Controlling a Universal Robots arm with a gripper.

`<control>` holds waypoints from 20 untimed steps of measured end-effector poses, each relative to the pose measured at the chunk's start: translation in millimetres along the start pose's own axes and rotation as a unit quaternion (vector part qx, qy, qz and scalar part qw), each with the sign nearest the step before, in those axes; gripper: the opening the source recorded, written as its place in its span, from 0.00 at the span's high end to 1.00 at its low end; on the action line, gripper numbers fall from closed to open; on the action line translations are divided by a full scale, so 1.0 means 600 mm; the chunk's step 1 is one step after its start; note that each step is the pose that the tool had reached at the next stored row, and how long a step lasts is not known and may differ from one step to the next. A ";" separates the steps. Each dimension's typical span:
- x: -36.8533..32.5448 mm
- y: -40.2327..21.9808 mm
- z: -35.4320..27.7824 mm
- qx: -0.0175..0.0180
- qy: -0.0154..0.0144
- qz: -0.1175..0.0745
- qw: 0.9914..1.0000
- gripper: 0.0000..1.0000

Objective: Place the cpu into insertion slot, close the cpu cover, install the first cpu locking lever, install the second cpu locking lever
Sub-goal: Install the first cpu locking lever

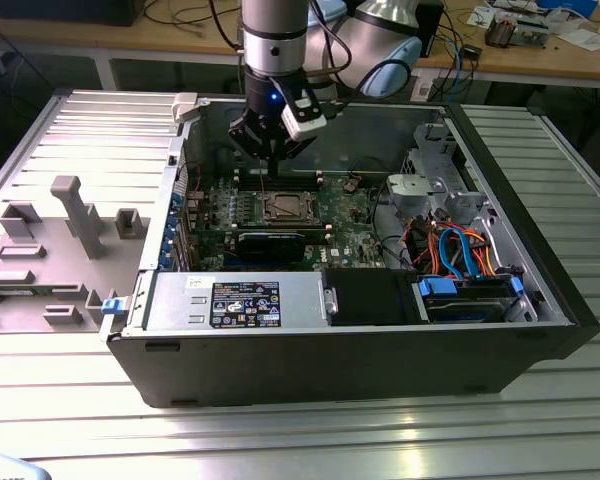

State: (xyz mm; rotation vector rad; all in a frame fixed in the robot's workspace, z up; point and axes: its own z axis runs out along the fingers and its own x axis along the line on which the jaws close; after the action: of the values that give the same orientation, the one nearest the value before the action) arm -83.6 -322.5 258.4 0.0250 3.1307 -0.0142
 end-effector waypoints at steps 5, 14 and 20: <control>0.007 0.002 0.000 0.000 0.000 0.000 1.000 0.89; 0.020 0.004 0.000 0.000 0.000 0.000 1.000 0.89; 0.027 0.006 0.000 0.000 0.000 0.000 1.000 0.89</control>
State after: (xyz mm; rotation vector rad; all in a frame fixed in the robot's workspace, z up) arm -99.7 -318.6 258.4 0.0249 3.1306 -0.0140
